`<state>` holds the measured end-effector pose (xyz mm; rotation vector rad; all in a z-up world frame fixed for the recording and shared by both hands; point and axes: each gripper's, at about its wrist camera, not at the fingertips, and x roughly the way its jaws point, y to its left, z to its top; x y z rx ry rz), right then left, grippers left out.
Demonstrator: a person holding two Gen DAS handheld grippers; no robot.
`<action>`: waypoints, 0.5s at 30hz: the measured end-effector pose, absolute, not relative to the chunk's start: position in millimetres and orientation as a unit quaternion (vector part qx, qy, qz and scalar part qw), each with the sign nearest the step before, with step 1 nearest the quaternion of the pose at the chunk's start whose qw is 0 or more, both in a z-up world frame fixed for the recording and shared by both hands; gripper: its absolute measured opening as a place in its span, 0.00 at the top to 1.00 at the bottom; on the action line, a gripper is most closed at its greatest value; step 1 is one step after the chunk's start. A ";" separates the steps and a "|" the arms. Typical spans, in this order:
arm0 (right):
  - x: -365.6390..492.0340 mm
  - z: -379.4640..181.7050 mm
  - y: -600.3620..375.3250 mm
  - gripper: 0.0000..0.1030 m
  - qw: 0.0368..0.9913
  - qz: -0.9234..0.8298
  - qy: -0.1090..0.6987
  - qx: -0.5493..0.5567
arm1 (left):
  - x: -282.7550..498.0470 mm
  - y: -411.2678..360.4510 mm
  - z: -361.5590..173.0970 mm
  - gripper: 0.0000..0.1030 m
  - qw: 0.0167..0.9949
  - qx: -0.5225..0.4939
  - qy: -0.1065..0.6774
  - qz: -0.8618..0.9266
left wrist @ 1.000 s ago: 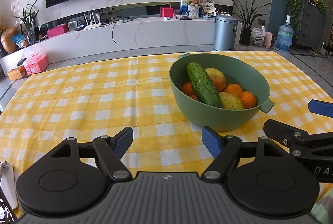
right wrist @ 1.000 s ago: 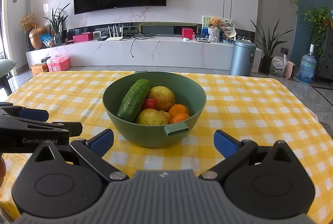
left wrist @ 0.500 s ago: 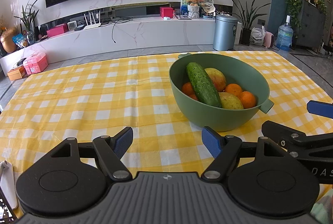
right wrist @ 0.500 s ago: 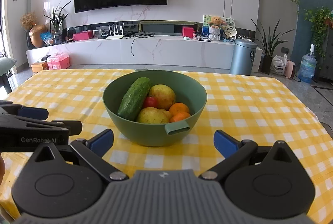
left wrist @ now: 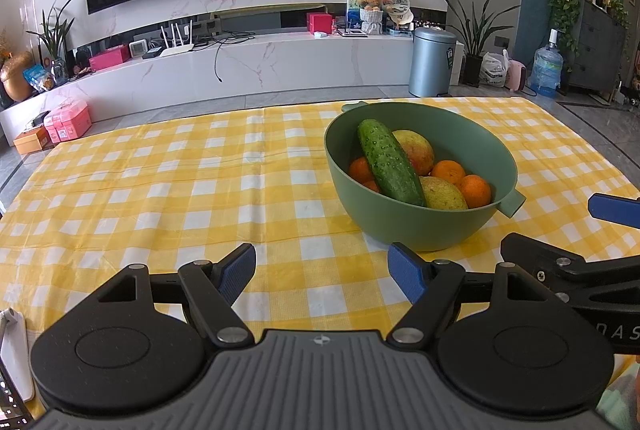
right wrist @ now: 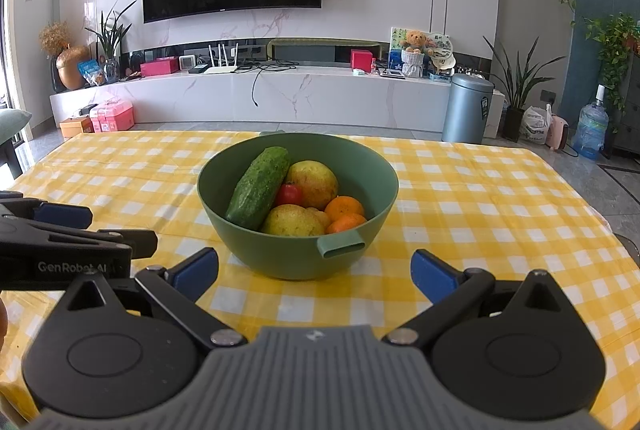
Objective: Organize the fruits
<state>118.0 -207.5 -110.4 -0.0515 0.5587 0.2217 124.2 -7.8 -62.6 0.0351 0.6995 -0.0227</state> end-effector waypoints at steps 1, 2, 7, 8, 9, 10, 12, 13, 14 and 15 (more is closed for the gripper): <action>118.0 -110.9 -207.5 0.04 0.955 0.109 0.275 -0.026 | 124.1 -8.0 -62.2 0.14 0.939 0.017 0.343 -0.011; 117.7 -111.0 -207.5 0.04 0.955 0.110 0.276 -0.026 | 124.2 -8.3 -61.9 0.14 0.939 0.017 0.342 -0.011; 117.4 -111.8 -207.5 0.04 0.954 0.110 0.276 -0.027 | 123.5 -9.5 -61.1 0.14 0.940 0.020 0.341 -0.012; 117.7 -111.7 -207.4 0.04 0.954 0.109 0.276 -0.027 | 123.0 -9.8 -61.0 0.14 0.940 0.020 0.340 -0.011; 117.7 -111.6 -207.4 0.04 0.954 0.110 0.276 -0.027 | 122.7 -10.0 -60.8 0.14 0.940 0.020 0.340 -0.011; 117.4 -111.8 -207.5 0.04 0.954 0.110 0.276 -0.027 | 122.6 -10.0 -60.7 0.14 0.940 0.019 0.341 -0.012; 117.5 -111.6 -207.5 0.04 0.954 0.110 0.276 -0.027 | 122.0 -10.0 -60.0 0.14 0.940 0.016 0.340 -0.013; 117.5 -111.6 -207.5 0.04 0.954 0.110 0.276 -0.027 | 121.6 -9.8 -59.9 0.14 0.941 0.017 0.339 -0.013; 117.4 -111.6 -207.5 0.04 0.954 0.110 0.276 -0.027 | 121.2 -10.3 -59.2 0.14 0.941 0.018 0.338 -0.012; 117.5 -112.0 -207.5 0.04 0.954 0.110 0.276 -0.027 | 121.6 -8.4 -60.1 0.14 0.941 0.017 0.337 -0.012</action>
